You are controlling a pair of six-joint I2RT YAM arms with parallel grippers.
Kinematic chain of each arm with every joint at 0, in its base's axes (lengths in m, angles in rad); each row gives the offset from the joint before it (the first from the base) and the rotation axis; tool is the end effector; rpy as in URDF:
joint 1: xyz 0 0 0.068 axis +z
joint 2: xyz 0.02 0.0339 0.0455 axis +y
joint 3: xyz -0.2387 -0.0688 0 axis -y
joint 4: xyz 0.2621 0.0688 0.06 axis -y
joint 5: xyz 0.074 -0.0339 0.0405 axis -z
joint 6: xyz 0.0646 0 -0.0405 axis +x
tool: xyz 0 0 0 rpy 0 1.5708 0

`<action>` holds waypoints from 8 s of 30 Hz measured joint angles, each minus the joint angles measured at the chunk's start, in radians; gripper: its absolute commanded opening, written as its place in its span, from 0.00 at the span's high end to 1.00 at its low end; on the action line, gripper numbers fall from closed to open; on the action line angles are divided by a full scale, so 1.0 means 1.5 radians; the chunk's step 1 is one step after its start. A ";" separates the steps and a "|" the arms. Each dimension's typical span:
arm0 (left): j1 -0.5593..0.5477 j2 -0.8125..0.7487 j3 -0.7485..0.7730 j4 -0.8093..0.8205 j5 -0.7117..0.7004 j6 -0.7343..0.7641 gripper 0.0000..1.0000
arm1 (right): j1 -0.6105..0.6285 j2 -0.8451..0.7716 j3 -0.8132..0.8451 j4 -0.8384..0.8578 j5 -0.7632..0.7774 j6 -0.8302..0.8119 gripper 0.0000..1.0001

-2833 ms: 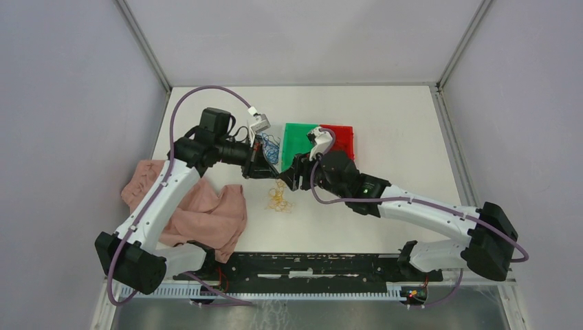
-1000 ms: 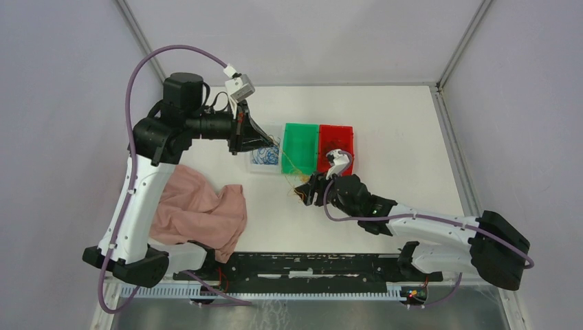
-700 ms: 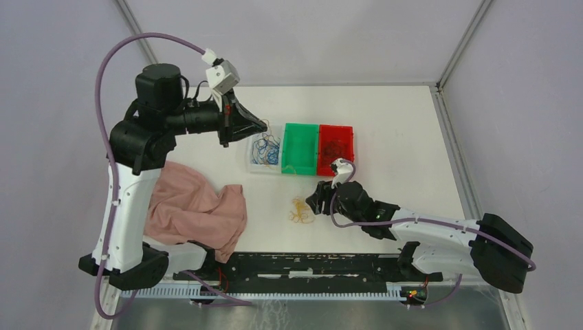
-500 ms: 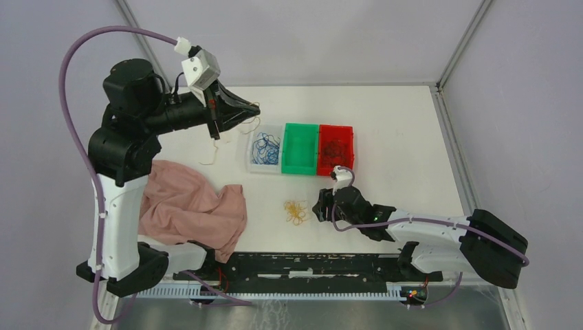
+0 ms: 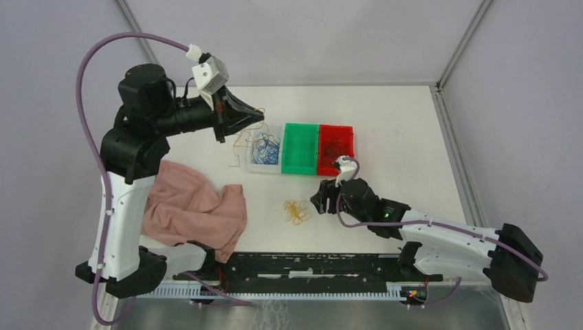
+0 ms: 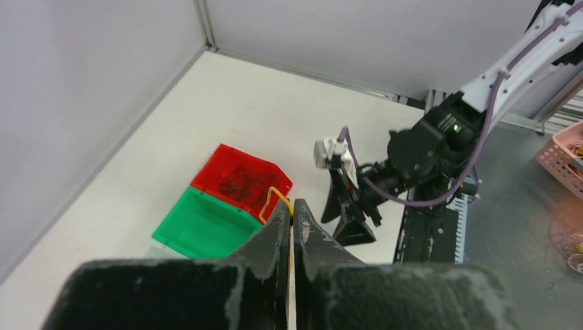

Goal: Untangle the cables

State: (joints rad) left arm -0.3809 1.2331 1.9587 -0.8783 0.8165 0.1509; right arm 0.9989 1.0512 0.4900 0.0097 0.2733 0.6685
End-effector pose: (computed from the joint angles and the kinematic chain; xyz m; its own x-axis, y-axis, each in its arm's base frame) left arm 0.1812 -0.1233 0.5395 -0.0008 0.1112 -0.9938 0.9340 0.3553 0.0390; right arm 0.1615 0.2187 0.1606 -0.6473 0.0971 -0.7561 -0.3620 0.8337 0.4169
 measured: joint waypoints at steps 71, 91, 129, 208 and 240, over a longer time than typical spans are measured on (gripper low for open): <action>-0.057 0.421 -0.144 0.329 -0.113 -0.124 0.97 | -0.223 0.021 0.223 -0.238 0.185 -0.042 0.29; -0.063 0.457 -0.277 0.358 -0.260 -0.069 0.97 | -0.223 -0.008 0.211 -0.247 0.184 -0.042 0.31; -0.122 0.391 -0.223 0.235 -0.348 0.064 0.19 | -0.223 -0.019 0.211 -0.246 0.115 -0.045 0.32; -0.063 0.382 -0.257 0.244 -0.303 0.000 0.14 | -0.139 0.051 0.170 -0.170 -0.091 -0.104 0.37; -0.037 0.072 -0.466 0.093 -0.126 0.060 0.15 | -0.110 0.367 0.186 -0.005 -0.269 -0.147 0.97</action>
State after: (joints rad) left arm -0.4362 1.3415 1.2602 -0.7383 0.6281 0.2401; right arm 0.8341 1.6020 0.7689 0.0017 -0.1307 0.4477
